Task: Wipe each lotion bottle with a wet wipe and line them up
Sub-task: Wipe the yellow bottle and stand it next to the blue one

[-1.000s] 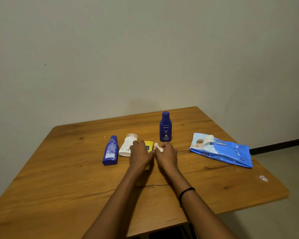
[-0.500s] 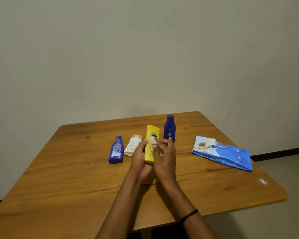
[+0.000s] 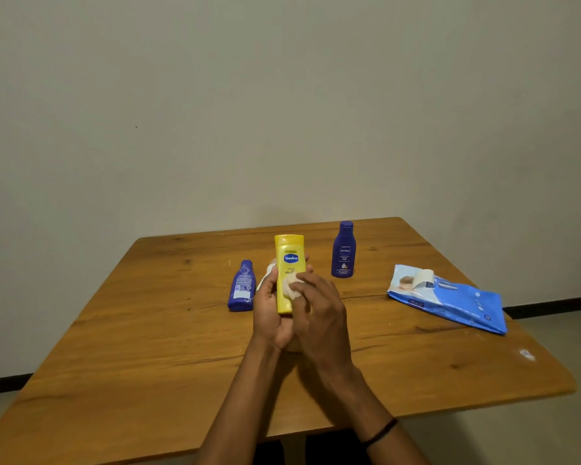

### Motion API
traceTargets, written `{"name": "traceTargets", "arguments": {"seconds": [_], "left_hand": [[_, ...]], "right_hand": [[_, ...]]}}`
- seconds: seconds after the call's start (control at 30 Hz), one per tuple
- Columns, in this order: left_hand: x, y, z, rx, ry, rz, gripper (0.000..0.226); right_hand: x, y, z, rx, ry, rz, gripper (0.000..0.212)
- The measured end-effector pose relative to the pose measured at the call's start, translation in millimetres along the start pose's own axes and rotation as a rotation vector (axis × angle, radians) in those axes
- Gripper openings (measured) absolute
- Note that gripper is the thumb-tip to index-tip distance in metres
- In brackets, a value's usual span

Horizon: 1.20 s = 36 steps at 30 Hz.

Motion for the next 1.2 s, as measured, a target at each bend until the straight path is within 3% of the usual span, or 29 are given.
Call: {"name": "traceTargets", "arguments": {"seconds": [0.17,0.33,0.47,0.9,1.2], "left_hand": [[-0.6,2.5,1.9,0.031,0.048,-0.004,0.061],[0.2,-6.0,3.2,0.118,0.145,-0.073,0.060],[7.0,-9.3,3.6,0.144,0.169,-0.113,0.058],[5.9,12.9,7.8,0.158,0.133,-0.075,0.061],[14.1,-8.5,6.7,0.185,0.183,-0.133,0.046]], "right_hand": [[1.9,-8.1,-0.9,-0.046,-0.073,0.058,0.036],[0.1,-0.8,-50.3,-0.051,-0.036,-0.014,0.027],[-2.0,-1.5,-76.3,-0.082,-0.041,0.028,0.032],[-12.1,-13.5,-3.0,-0.159,-0.212,-0.029,0.037],[-13.3,4.1,-88.1,-0.144,-0.097,0.022,0.029]]}}
Point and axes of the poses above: each hand's wrist, its own z-axis away from the middle knuckle, its own x-axis out of the palm, y = z × x, the point moved 2 cm from there along -z, towards the middle knuckle, and after that the axes turned 12 degrees about -x, right-handed, at the moved point
